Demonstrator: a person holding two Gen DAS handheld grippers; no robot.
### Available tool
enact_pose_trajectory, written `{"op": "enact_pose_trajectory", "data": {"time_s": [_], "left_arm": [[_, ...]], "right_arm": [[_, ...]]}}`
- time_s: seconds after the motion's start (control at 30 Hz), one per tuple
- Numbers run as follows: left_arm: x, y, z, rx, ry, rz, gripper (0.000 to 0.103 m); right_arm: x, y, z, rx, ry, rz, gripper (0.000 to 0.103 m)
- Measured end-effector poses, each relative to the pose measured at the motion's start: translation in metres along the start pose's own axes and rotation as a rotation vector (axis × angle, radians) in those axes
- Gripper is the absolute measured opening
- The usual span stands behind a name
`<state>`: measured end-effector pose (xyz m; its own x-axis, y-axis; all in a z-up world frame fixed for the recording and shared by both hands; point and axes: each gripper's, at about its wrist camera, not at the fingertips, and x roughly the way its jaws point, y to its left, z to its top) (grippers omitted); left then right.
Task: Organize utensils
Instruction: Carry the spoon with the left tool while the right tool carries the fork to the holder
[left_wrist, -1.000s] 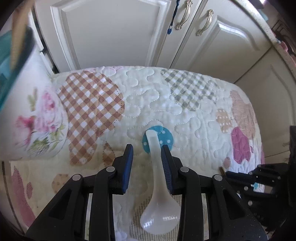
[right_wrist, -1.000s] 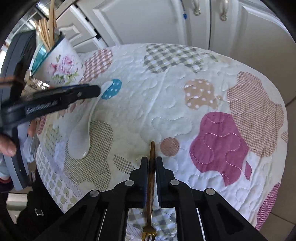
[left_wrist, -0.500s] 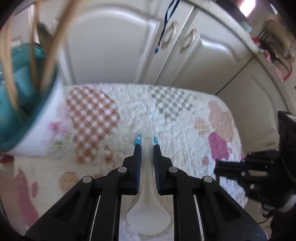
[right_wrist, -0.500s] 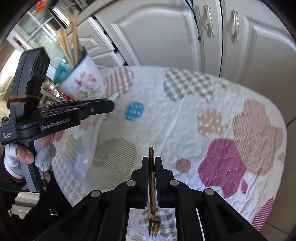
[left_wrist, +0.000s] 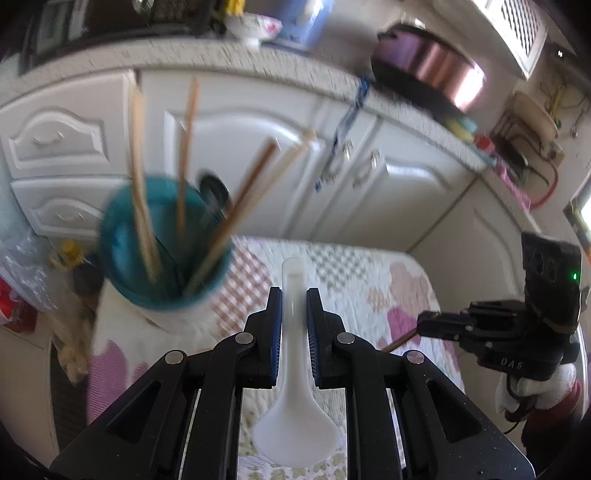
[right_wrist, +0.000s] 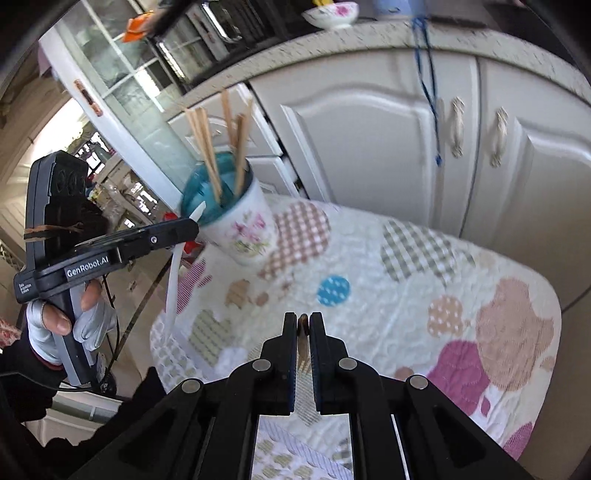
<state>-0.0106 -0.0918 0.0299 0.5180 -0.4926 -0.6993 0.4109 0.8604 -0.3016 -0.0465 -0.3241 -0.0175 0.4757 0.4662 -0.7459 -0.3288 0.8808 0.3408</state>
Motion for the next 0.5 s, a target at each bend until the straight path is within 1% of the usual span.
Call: {"op": "enact_pose_trajectory", "data": {"time_s": [0.13, 0.2, 0.27, 0.43, 0.5], "left_arm": [[-0.026, 0.014, 0.027, -0.029, -0.101, 0.034, 0.012], [-0.036, 0.022, 0.045, -0.042, -0.161, 0.067, 0.012], [-0.043, 0.031, 0.059, -0.055, -0.203, 0.097, 0.012], [-0.042, 0.047, 0.082, -0.037, -0.292, 0.222, 0.012], [-0.036, 0.057, 0.086, -0.058, -0.302, 0.235, 0.012]], "right_arm": [[-0.013, 0.017, 0.021, -0.038, -0.043, 0.032, 0.006], [-0.018, 0.028, 0.034, -0.064, -0.064, 0.043, 0.006], [-0.023, 0.041, 0.048, -0.092, -0.088, 0.055, 0.006], [-0.031, 0.071, 0.082, -0.153, -0.133, 0.088, 0.006], [-0.028, 0.084, 0.098, -0.178, -0.144, 0.095, 0.006]]}}
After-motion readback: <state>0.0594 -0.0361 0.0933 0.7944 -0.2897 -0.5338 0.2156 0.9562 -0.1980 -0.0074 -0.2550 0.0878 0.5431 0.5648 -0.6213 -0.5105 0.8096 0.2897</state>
